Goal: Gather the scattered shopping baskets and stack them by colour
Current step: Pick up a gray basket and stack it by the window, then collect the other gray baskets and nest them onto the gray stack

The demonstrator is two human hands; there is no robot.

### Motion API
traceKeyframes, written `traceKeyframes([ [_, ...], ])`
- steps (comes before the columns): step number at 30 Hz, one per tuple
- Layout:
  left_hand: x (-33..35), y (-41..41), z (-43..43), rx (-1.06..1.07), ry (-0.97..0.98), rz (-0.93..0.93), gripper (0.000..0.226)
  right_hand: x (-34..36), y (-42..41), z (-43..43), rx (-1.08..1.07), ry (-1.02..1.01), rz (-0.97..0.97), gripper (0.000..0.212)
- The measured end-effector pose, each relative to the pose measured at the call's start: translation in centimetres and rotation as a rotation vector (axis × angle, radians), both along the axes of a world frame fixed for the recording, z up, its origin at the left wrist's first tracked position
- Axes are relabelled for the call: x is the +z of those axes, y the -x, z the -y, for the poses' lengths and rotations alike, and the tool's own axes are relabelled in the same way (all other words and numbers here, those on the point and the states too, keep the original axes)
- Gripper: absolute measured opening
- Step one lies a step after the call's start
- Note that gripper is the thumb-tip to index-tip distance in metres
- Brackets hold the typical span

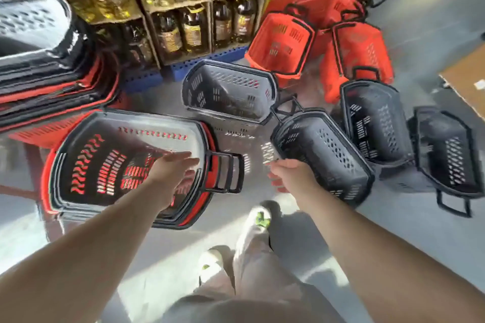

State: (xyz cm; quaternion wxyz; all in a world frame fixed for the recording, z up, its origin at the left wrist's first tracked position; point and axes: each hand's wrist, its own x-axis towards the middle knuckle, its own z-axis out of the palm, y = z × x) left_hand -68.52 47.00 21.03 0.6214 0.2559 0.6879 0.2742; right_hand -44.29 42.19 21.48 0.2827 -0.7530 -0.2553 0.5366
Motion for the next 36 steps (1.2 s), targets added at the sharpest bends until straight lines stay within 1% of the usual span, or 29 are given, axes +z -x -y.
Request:
traceKeyframes([
  [3, 1.5, -5.6, -0.4, -0.157, -0.044, -0.041, 0.024, 1.5, -5.3, 3.1, -0.042, -0.061, 0.096, 0.012],
  [8, 2.5, -16.0, 0.1, -0.368, -0.094, -0.095, 0.001, 1.4, -14.3, 8.0, -0.062, -0.035, 0.226, 0.012],
  [9, 2.1, -18.6, 0.2, -0.398, -0.092, -0.101, 0.006, 0.8, -16.7, 8.9, -0.063, -0.026, 0.241, 0.013],
  [12, 0.7, -24.8, 0.4, -0.438, -0.072, -0.127, 0.01, -0.8, -22.5, 10.6, -0.086, 0.028, 0.277, 0.019],
  [16, -2.4, -33.3, 1.5, -0.446, -0.036, -0.16, 0.005, -4.3, -31.1, 11.9, -0.059, 0.136, 0.348, 0.034],
  [18, -4.6, -36.9, 1.7, -0.434, -0.016, -0.185, 0.004, -6.7, -34.9, 11.8, -0.056, 0.173, 0.361, 0.029],
  [20, -6.4, -39.5, 1.7, -0.439, 0.001, -0.205, 0.007, -8.7, -37.3, 11.4, -0.047, 0.211, 0.346, 0.017],
  [23, -10.1, -42.5, 1.6, -0.457, 0.047, -0.239, 0.009, -13.3, -39.4, 10.9, -0.089, 0.253, 0.319, 0.016],
  [25, -13.5, -43.9, 1.6, -0.465, 0.068, -0.259, 0.009, -17.3, -40.3, 10.5, -0.071, 0.305, 0.321, 0.017],
  [27, -16.8, -44.7, 1.2, -0.482, 0.105, -0.277, 0.008, -20.8, -40.8, 9.4, -0.072, 0.346, 0.289, 0.005],
  [29, -20.2, -44.9, 0.9, -0.497, 0.163, -0.319, 0.006, -24.6, -41.1, 8.6, -0.088, 0.415, 0.251, 0.014],
  [30, -22.0, -44.8, 0.7, -0.499, 0.187, -0.346, 0.008, -26.5, -41.2, 8.1, -0.199, 0.424, 0.201, 0.013],
  [31, -23.4, -44.7, 0.5, -0.506, 0.204, -0.375, 0.009, -27.6, -41.5, 7.7, -0.244, 0.419, 0.204, 0.014],
  [32, -24.7, -44.4, 0.6, -0.507, 0.216, -0.393, 0.009, -28.7, -41.8, 7.4, -0.325, 0.446, 0.183, 0.019],
  [33, -26.3, -44.1, 0.6, -0.497, 0.229, -0.403, 0.01, -30.8, -42.1, 7.1, -0.473, 0.494, 0.182, 0.026],
  [34, -28.0, -43.6, 0.6, -0.472, 0.242, -0.414, 0.013, -32.9, -42.5, 6.7, -0.388, 0.479, 0.233, 0.032],
  [35, -29.4, -43.1, 0.7, -0.447, 0.249, -0.434, 0.019, -33.9, -42.4, 5.9, -0.392, 0.47, 0.194, 0.037],
  [36, -30.6, -42.7, 0.8, -0.438, 0.259, -0.459, 0.027, -35.7, -42.7, 5.6, -0.467, 0.419, 0.175, 0.04],
])
